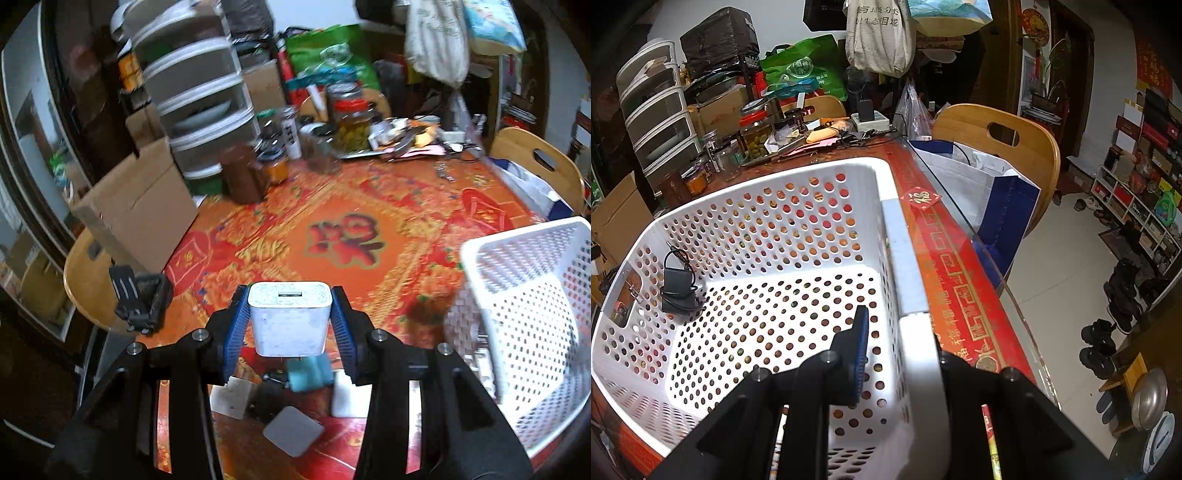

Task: Organize rigid objects
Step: 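Carry the white charger into the basket and release it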

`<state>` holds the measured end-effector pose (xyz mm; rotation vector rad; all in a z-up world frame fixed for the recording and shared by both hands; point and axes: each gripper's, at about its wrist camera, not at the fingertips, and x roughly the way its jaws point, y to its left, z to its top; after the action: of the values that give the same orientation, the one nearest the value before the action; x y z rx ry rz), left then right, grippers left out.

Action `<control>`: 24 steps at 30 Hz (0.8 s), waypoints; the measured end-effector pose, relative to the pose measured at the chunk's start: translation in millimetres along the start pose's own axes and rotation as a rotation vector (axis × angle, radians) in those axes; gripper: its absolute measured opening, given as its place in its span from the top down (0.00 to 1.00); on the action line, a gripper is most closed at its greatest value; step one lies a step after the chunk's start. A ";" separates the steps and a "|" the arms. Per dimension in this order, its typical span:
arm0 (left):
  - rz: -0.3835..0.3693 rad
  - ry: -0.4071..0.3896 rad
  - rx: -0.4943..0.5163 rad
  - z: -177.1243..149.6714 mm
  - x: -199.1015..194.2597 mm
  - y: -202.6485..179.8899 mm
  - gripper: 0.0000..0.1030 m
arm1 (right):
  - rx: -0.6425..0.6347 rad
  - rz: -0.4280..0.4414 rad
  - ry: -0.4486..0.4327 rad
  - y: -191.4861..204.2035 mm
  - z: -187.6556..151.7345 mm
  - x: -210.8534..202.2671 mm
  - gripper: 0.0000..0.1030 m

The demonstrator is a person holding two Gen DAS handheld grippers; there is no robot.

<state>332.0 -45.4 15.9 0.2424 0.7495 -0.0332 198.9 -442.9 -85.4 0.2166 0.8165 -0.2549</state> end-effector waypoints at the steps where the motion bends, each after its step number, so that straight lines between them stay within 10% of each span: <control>1: -0.007 -0.009 0.011 1.8 -8.3 -6.2 0.60 | 0.000 0.001 0.000 -0.1 0.2 0.1 0.85; 24: -0.162 0.000 0.230 12.0 -55.9 -168.4 0.60 | -0.007 0.032 0.001 -2.9 -2.4 1.0 0.84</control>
<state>279.6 -215.0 27.5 0.4005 0.7642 -0.2740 197.0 -445.0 -88.0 0.2226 0.8141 -0.2221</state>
